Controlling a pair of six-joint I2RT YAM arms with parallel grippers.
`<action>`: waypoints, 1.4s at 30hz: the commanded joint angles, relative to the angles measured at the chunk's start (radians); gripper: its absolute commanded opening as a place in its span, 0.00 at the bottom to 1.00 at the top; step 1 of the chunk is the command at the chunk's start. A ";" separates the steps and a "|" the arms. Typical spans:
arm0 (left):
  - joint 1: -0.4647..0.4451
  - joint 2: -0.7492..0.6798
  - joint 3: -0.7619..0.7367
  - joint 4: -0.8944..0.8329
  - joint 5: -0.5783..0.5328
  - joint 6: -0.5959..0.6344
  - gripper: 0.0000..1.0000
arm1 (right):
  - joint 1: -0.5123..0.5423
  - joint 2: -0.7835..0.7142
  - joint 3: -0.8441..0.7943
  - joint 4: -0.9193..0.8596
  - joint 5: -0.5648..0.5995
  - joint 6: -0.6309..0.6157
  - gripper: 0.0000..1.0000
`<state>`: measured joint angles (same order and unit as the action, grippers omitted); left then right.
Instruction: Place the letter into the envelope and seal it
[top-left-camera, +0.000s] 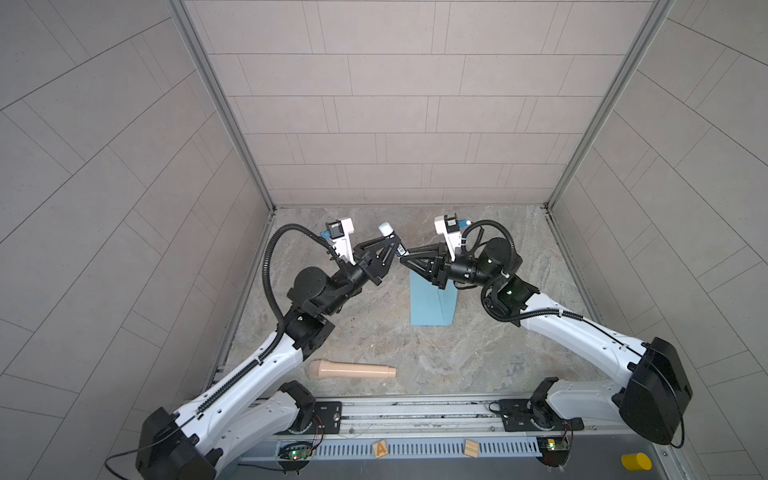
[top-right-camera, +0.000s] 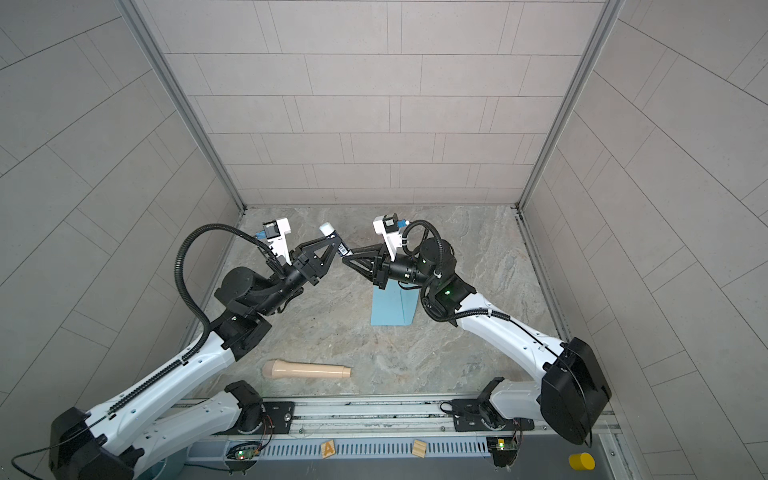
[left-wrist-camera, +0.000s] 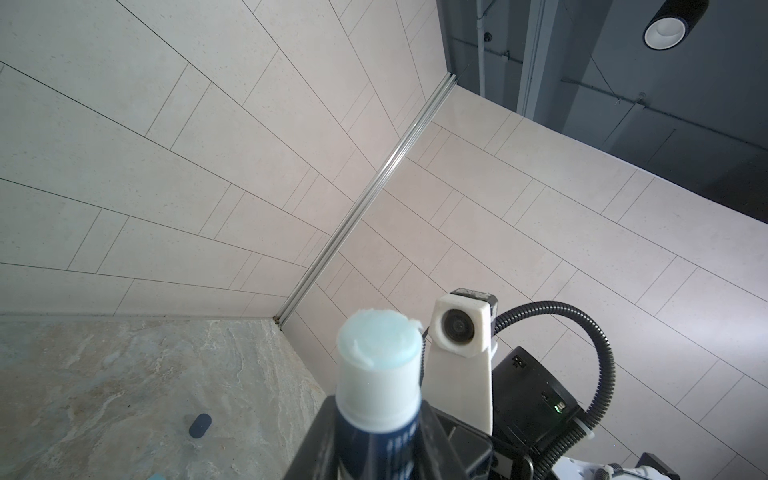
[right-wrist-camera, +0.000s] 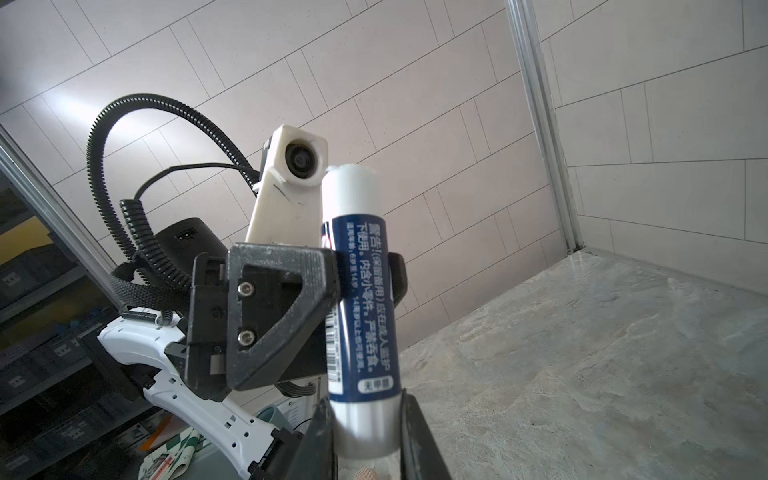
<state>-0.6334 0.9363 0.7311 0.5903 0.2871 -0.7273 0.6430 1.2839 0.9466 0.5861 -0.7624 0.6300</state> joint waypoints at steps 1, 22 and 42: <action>-0.019 -0.016 0.019 -0.041 0.028 0.008 0.00 | -0.014 -0.004 0.025 0.028 0.105 0.009 0.00; -0.020 -0.019 0.033 -0.064 -0.114 -0.210 0.00 | 0.446 -0.100 -0.158 0.185 1.076 -1.130 0.69; -0.019 -0.032 0.030 -0.068 -0.112 -0.217 0.00 | 0.464 -0.018 -0.101 0.217 1.170 -1.106 0.40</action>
<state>-0.6483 0.9245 0.7326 0.4965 0.1745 -0.9440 1.1000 1.2594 0.8146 0.7761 0.3958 -0.4881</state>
